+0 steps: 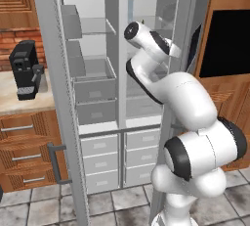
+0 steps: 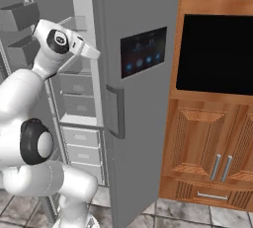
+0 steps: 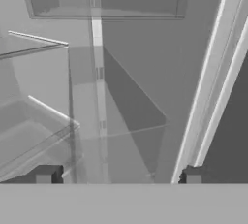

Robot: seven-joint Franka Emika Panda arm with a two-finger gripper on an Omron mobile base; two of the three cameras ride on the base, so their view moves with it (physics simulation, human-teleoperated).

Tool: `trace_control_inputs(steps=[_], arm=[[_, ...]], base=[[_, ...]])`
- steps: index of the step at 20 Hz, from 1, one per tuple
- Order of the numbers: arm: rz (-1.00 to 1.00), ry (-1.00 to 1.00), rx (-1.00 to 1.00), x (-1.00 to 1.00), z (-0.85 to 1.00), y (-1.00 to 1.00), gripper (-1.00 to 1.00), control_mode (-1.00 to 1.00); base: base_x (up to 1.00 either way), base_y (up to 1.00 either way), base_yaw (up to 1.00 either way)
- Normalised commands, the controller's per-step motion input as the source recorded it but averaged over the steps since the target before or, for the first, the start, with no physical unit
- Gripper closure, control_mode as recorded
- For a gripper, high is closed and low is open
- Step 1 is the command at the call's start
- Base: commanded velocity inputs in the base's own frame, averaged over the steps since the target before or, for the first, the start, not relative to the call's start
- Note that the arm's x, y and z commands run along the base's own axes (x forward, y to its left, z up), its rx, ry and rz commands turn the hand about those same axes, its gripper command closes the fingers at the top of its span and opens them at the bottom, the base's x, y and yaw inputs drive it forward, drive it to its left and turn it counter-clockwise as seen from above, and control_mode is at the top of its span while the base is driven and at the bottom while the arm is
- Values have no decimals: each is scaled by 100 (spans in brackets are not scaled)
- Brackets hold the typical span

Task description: Take the lemon wedge from the fridge and place it on the plate with fish on the dining counter.

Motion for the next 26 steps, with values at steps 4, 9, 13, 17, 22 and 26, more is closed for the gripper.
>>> trace_control_inputs(steps=[4, 9, 13, 17, 22, 26], arm=[[-27, 17, -3, -13, -47, -66, -100, -100], [-38, 24, 0, -35, -54, -84, -100, -100], [-41, 14, 0, -69, -47, -100, -100, -100], [-23, -13, 0, -100, -10, -100, -100, -100], [-2, -48, 0, -100, 20, -69, -100, -100], [25, -26, 2, -87, 61, 59, -100, -100]], base=[[0, 0, 0], [0, 0, 0], [0, 0, 0], [0, 0, 0], [0, 0, 0], [0, 0, 0]])
